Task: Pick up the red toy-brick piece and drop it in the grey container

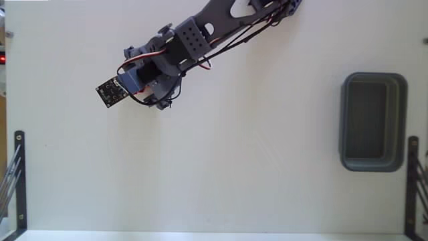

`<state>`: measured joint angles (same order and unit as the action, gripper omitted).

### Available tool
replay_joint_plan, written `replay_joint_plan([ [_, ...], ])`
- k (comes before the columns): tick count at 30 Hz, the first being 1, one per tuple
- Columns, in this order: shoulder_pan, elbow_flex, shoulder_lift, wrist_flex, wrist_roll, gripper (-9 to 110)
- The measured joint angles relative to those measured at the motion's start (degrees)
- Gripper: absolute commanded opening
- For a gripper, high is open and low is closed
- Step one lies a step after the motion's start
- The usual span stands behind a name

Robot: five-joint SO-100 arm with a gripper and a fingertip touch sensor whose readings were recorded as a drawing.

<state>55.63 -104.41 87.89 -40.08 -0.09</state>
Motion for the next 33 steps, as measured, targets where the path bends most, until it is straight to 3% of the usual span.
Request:
replay_joint_plan([
  [33, 0.0, 0.0, 0.0, 0.0, 0.0, 81],
])
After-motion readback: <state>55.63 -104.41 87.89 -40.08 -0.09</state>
